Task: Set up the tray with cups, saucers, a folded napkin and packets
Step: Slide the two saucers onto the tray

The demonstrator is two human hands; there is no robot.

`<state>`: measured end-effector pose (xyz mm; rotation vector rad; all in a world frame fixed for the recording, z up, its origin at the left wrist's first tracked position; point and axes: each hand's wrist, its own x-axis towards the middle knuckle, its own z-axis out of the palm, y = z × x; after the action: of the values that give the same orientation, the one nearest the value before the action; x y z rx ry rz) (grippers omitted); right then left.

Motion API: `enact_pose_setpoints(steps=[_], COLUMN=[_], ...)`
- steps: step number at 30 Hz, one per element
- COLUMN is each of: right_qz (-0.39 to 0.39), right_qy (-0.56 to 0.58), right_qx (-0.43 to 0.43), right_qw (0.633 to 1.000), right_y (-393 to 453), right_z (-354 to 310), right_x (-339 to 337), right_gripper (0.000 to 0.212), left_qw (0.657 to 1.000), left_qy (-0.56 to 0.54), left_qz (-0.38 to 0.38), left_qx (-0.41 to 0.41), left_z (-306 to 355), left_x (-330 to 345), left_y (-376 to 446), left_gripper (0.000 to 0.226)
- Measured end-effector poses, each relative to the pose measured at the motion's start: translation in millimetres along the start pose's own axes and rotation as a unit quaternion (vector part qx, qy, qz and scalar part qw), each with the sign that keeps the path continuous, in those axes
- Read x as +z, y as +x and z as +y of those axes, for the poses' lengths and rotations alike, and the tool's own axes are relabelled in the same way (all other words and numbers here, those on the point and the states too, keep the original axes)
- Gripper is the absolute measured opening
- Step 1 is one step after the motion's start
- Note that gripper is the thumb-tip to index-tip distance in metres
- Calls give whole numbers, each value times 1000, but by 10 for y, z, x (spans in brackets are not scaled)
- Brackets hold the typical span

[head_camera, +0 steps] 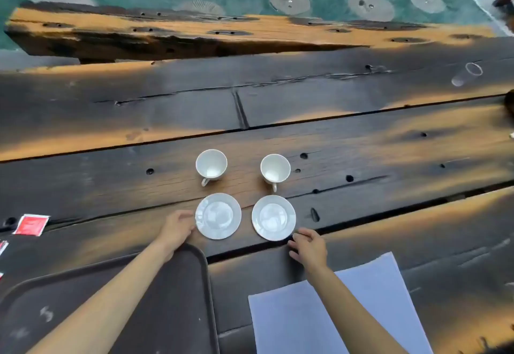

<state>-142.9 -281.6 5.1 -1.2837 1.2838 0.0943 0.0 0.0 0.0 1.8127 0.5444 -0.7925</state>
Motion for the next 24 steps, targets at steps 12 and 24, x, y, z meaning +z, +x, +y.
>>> enact_pose_setpoints(steps=[12, 24], right_qz=[-1, -56], right_qy=[19, 100], right_qx=[78, 73], right_qw=[997, 991], right_y=[279, 100], right_z=[4, -5], right_x=[154, 73], right_gripper=[21, 1], left_qw=[997, 992], left_qy=[-67, -126], left_qz=[10, -19], left_qx=[-32, 6], left_z=[40, -77], left_x=[196, 33], left_y=[189, -130], left_gripper=[15, 25])
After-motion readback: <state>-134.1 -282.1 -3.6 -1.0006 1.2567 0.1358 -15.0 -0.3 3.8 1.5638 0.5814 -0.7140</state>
